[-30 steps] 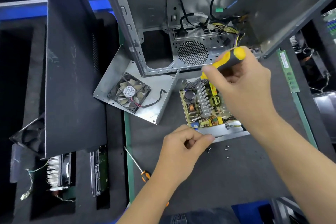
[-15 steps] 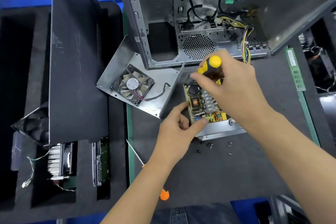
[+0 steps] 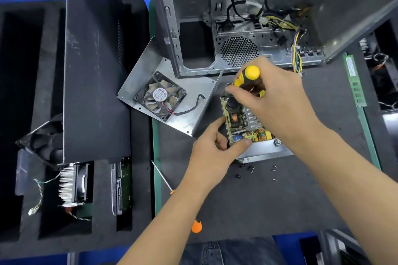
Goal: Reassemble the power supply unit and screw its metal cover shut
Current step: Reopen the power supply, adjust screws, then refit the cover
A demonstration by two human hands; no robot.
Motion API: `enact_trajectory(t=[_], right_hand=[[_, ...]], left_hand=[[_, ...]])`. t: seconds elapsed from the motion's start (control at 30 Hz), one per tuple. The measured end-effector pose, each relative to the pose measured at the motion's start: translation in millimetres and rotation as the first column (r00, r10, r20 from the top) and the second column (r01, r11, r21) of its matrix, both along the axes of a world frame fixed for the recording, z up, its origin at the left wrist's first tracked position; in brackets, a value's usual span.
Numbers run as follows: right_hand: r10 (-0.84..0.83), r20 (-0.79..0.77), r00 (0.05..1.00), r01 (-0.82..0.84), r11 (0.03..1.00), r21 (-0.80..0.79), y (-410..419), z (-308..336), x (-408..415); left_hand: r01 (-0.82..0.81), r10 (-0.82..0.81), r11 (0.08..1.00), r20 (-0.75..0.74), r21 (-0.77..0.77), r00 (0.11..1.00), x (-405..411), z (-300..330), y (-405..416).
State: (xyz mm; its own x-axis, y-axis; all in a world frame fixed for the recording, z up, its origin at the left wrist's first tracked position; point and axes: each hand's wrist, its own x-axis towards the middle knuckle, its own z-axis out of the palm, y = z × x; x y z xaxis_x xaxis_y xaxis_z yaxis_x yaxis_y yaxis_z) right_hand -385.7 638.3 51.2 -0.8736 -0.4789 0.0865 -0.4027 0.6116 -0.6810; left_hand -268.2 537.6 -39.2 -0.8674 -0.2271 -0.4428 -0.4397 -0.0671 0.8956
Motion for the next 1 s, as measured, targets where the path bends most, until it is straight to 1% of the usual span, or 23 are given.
enact_trajectory(t=[0.17,0.3,0.4,0.5,0.57,0.63,0.73,0.77,0.8,0.83,0.87,0.9,0.93,1.0], right_hand=[[-0.03,-0.03,0.999,0.033,0.993,0.115,-4.1,5.7,-1.7],[0.074,-0.115,0.991,-0.051,0.981,0.187,-9.8,13.0,-2.2],[0.136,-0.124,0.983,-0.106,0.968,0.226,-12.3,17.5,-3.8],[0.193,-0.184,0.964,-0.136,0.949,0.284,-14.1,24.4,-7.1],[0.288,-0.23,0.929,-0.18,0.899,0.399,-15.8,30.9,-10.0],[0.353,-0.285,0.891,-0.143,0.815,0.561,-18.1,35.4,-11.6],[0.377,-0.285,0.881,-0.097,0.735,0.671,-24.9,47.2,-10.7],[0.414,-0.267,0.87,-0.122,0.706,0.698,-27.7,50.8,-11.0],[0.507,-0.275,0.817,-0.153,0.65,0.744,-30.4,50.5,-11.1],[0.591,-0.249,0.767,-0.189,0.579,0.793,-31.5,49.2,-12.1],[0.641,-0.216,0.736,-0.213,0.522,0.826,-31.6,47.7,-14.0],[0.606,-0.182,0.774,-0.21,0.518,0.829,-31.6,48.1,-16.4],[0.553,-0.176,0.815,-0.186,0.536,0.823,-31.7,50.3,-18.3],[0.463,-0.216,0.86,-0.119,0.593,0.797,-31.5,50.3,-17.9]], left_hand=[[-0.027,0.027,0.999,-0.003,0.028,1.0,-4.4,2.9,1.3],[-0.058,0.058,0.998,0.014,0.03,0.998,-10.9,5.1,0.8],[-0.057,0.056,0.998,0.028,0.032,0.998,-13.2,6.7,-0.2],[-0.07,0.069,0.997,0.041,0.029,0.997,-13.3,9.3,-0.7],[-0.105,0.1,0.991,0.062,0.082,0.993,-12.8,10.8,-1.7],[-0.162,0.148,0.976,0.103,0.145,0.984,-12.6,13.6,-2.6],[-0.239,0.208,0.948,0.163,0.208,0.965,-10.2,15.5,-1.1],[-0.257,0.22,0.939,0.172,0.23,0.96,-8.8,16.9,-0.9],[-0.267,0.228,0.933,0.179,0.241,0.957,-6.4,17.6,-0.6],[-0.281,0.238,0.926,0.185,0.254,0.953,-4.3,18.8,-0.6],[-0.295,0.251,0.916,0.185,0.273,0.95,-2.8,19.5,-1.3],[-0.308,0.263,0.905,0.183,0.294,0.947,-1.1,19.9,-2.1],[-0.317,0.271,0.895,0.182,0.314,0.945,0.1,19.7,-2.6],[-0.336,0.286,0.877,0.187,0.344,0.94,1.9,21.3,-3.6]])
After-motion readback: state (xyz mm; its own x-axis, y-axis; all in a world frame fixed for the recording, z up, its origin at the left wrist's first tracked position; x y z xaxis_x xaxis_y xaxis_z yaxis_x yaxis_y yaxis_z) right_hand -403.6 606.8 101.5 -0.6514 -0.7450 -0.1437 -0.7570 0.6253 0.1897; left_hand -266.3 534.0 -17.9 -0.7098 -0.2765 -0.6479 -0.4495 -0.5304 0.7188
